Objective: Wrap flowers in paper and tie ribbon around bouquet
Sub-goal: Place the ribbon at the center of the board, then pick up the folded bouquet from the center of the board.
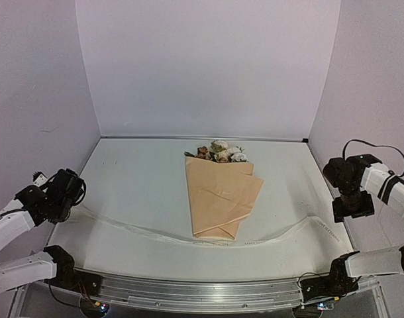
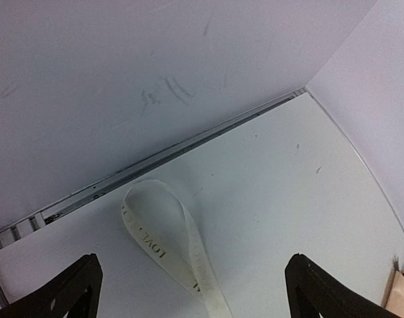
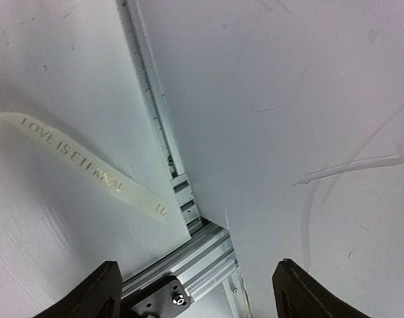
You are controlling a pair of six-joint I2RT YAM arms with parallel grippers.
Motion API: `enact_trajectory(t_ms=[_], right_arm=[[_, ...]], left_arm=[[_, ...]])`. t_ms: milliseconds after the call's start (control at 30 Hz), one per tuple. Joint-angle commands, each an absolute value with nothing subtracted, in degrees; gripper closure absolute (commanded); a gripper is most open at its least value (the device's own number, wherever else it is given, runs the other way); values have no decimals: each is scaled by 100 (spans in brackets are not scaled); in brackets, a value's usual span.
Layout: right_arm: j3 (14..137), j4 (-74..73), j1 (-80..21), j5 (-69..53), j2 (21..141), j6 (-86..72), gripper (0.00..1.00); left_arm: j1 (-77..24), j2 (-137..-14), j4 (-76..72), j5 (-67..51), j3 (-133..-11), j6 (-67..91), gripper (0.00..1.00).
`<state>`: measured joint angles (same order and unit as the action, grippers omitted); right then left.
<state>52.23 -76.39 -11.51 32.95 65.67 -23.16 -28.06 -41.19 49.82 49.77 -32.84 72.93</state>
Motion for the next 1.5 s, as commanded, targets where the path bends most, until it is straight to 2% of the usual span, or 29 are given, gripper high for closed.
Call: enact_trajectory(t_ms=[0, 133, 267, 500, 667, 767, 1000, 1200, 1467], right_arm=[[5741, -7910, -1128, 2044, 6591, -2375, 15], [6075, -7848, -1187, 455, 6821, -2485, 15], [5907, -6932, -1692, -289, 6954, -2843, 14], [5879, -5059, -2510, -1287, 8010, -3568, 17], [6025, -3763, -2679, -2026, 8944, -4211, 18], [6082, -3023, -2708, -2293, 9425, -4517, 18], [6111, -1673, -2707, -2583, 10283, -5153, 21], [6094, -1114, -2707, -2762, 10642, -5453, 26], [6018, -307, -2708, -3043, 11015, -6105, 39]], left_arm=[[-2796, -4100, 4641, 4799, -4055, 6216, 0], [-2795, -4225, 3956, 4192, -4513, 5029, 0], [-2795, -4725, 2932, 2763, -4700, 4127, 4], [-2796, -6377, 1934, 398, -4977, 3683, 11], [-2826, -7532, 1133, -1170, -4987, 3688, 21], [-2951, -8149, 755, -1913, -5013, 3636, 23], [-3048, -9256, -291, -2960, -5192, 3944, 25], [-3262, -10209, -1050, -3542, -5533, 4461, 32], [-3649, -11245, -1538, -3895, -6160, 5077, 41]])
